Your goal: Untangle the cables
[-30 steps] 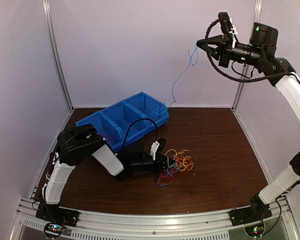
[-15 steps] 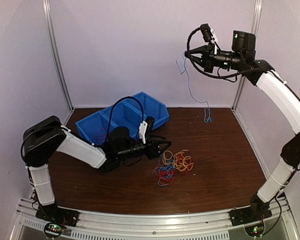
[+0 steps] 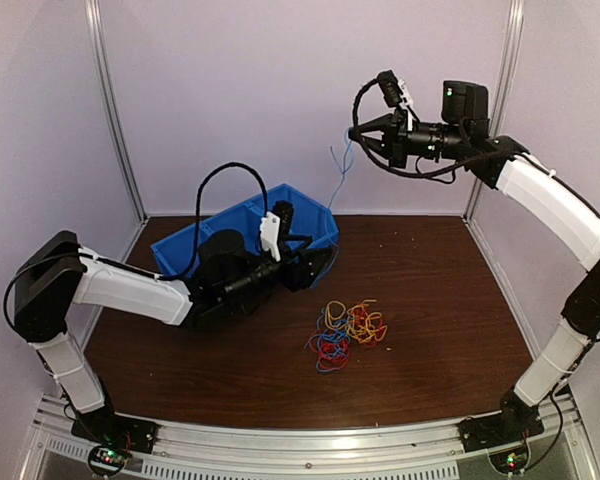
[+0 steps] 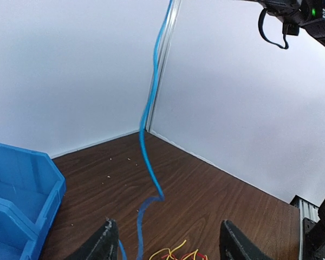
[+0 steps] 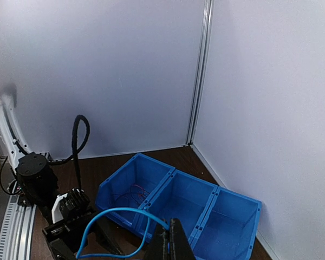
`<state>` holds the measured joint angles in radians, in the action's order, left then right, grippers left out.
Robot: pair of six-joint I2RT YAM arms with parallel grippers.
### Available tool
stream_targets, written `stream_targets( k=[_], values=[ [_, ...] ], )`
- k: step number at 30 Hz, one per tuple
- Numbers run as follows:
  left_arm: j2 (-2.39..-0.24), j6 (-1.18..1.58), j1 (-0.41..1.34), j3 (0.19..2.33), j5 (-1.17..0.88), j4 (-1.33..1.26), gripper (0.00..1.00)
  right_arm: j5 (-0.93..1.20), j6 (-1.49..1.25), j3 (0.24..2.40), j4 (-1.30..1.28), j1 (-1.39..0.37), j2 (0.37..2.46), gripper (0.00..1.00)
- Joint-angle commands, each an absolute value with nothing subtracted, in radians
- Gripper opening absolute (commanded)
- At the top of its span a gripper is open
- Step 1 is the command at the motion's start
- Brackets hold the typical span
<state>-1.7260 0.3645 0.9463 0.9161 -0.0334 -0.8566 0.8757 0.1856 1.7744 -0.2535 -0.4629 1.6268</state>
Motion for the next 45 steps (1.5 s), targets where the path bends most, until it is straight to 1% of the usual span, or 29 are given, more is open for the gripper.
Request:
stream_targets(
  k=[1, 3, 6, 10, 12, 13, 17, 20, 21, 23, 24, 25, 27, 28, 29, 32, 34, 36, 40, 41, 43, 44, 45],
  values=[
    [-1.744, 0.316, 0.951, 0.993, 0.028, -0.889, 0.67, 0.901, 0.148, 1.745, -0.208, -0.496, 1.599, 0.0],
    [-1.766, 0.321, 0.951, 1.02, 0.033, -0.869, 0.66, 0.91, 0.151, 1.736, -0.214, -0.507, 1.596, 0.0],
    [-1.79, 0.335, 0.951, 1.03, 0.026, -0.883, 0.51, 0.923, 0.149, 1.72, -0.214, -0.51, 1.579, 0.0],
    [-1.808, 0.321, 0.951, 1.013, -0.112, -0.979, 0.15, 0.921, 0.159, 1.701, -0.223, -0.51, 1.561, 0.0],
    [-1.813, 0.321, 0.951, 1.013, -0.123, -0.988, 0.02, 0.911, 0.17, 1.695, -0.232, -0.51, 1.553, 0.0],
    [-1.812, 0.317, 0.951, 1.01, -0.123, -0.99, 0.0, 0.903, 0.177, 1.691, -0.236, -0.509, 1.55, 0.0],
    [-1.784, 0.281, 0.948, 1.007, -0.113, -0.964, 0.0, 0.88, 0.206, 1.666, -0.264, -0.502, 1.536, 0.01],
    [-1.774, 0.264, 0.942, 1.044, -0.109, -0.881, 0.0, 0.893, 0.208, 1.611, -0.256, -0.485, 1.513, 0.0],
    [-1.784, 0.263, 0.938, 1.072, -0.12, -0.817, 0.05, 0.894, 0.209, 1.602, -0.255, -0.484, 1.508, 0.0],
    [-1.812, 0.263, 0.935, 1.123, -0.122, -0.747, 0.32, 0.899, 0.205, 1.595, -0.25, -0.482, 1.501, 0.0],
    [-1.824, 0.268, 0.935, 1.133, -0.131, -0.749, 0.41, 0.903, 0.201, 1.594, -0.248, -0.482, 1.5, 0.0],
    [-1.836, 0.275, 0.936, 1.135, -0.148, -0.773, 0.48, 0.908, 0.194, 1.597, -0.245, -0.482, 1.499, 0.0],
    [-1.861, 0.285, 0.936, 1.127, -0.242, -0.862, 0.51, 0.916, 0.183, 1.598, -0.24, -0.483, 1.498, 0.0],
    [-1.878, 0.289, 0.935, 1.136, -0.302, -0.894, 0.51, 0.923, 0.18, 1.598, -0.238, -0.483, 1.498, 0.0],
    [-1.897, 0.302, 0.937, 1.156, -0.337, -0.898, 0.45, 0.927, 0.177, 1.598, -0.237, -0.483, 1.496, 0.0],
    [-1.943, 0.333, 0.937, 1.213, -0.358, -0.863, 0.18, 0.93, 0.174, 1.59, -0.238, -0.483, 1.488, 0.0],
    [-1.954, 0.34, 0.937, 1.217, -0.34, -0.861, 0.07, 0.924, 0.182, 1.585, -0.245, -0.481, 1.477, 0.0],
    [-1.95, 0.345, 0.936, 1.211, -0.321, -0.863, 0.0, 0.918, 0.19, 1.58, -0.254, -0.48, 1.469, 0.0],
    [-1.931, 0.326, 0.929, 1.22, -0.342, -0.828, 0.0, 0.886, 0.221, 1.543, -0.267, -0.471, 1.453, 0.01],
    [-1.923, 0.313, 0.926, 1.229, -0.339, -0.804, 0.0, 0.877, 0.244, 1.515, -0.273, -0.463, 1.445, 0.06],
    [-1.903, 0.289, 0.91, 1.251, -0.316, -0.734, 0.0, 0.849, 0.263, 1.435, -0.26, -0.431, 1.422, 0.25],
    [-1.895, 0.276, 0.897, 1.265, -0.299, -0.676, 0.0, 0.829, 0.255, 1.383, -0.24, -0.407, 1.403, 0.33],
    [-1.889, 0.268, 0.881, 1.286, -0.285, -0.638, 0.0, 0.822, 0.246, 1.324, -0.209, -0.376, 1.376, 0.37]
  ],
)
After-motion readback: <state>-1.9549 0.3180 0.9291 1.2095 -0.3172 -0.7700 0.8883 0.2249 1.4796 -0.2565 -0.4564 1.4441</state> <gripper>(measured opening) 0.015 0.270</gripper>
